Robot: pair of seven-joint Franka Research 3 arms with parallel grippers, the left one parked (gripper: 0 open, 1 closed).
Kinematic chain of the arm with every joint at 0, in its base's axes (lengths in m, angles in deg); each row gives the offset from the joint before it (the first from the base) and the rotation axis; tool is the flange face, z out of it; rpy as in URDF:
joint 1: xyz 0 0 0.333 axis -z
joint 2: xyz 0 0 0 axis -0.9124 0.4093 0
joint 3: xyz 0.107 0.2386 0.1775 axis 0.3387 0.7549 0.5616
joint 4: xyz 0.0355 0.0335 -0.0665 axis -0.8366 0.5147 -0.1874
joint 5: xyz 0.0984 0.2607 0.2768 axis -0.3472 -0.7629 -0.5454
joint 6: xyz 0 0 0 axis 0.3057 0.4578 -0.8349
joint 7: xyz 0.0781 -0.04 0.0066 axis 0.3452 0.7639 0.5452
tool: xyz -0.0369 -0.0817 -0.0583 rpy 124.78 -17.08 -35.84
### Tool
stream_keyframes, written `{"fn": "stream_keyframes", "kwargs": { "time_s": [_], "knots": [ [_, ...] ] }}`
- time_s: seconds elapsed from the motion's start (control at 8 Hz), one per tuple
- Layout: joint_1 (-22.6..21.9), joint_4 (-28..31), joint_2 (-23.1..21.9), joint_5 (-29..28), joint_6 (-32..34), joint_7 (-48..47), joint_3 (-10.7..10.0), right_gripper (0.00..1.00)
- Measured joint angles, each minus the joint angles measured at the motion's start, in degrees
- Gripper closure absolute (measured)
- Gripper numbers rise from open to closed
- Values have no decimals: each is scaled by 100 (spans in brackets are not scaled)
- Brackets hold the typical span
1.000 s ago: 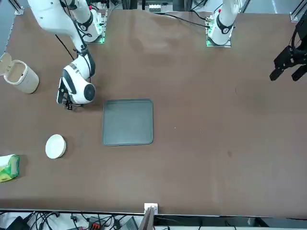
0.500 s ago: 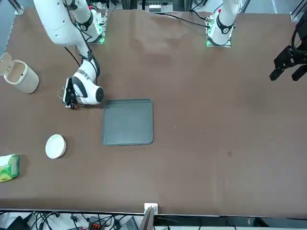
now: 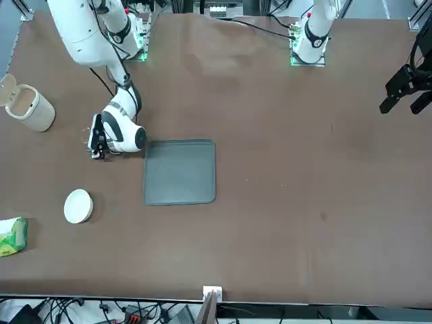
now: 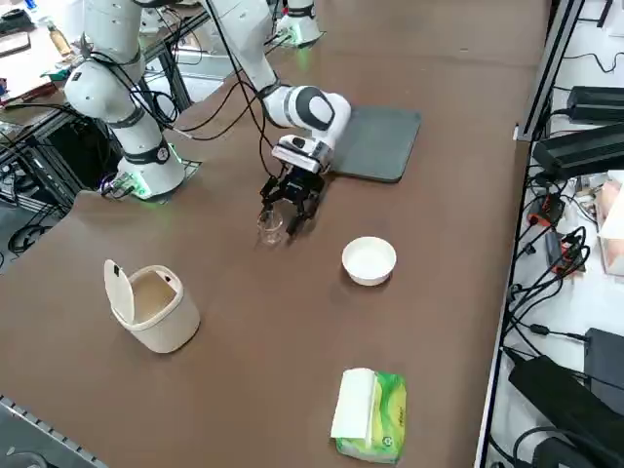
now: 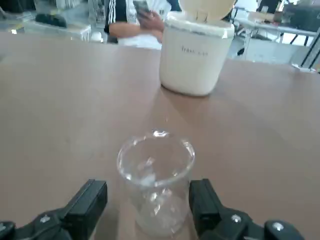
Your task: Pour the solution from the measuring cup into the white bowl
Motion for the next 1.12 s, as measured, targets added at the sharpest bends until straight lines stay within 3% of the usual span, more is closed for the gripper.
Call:
{"fn": "stream_keyframes", "kwargs": {
  "time_s": [0.5, 0.88, 1.12],
  "knots": [
    [-98, -644, -277, -1368, 105, 1330, 607, 0],
    [-36, -1527, -1199, -2712, 454, 4065, 625, 0],
    [246, -2479, -1467, -3379, 943, 6112, 596, 0]
  ]
}}
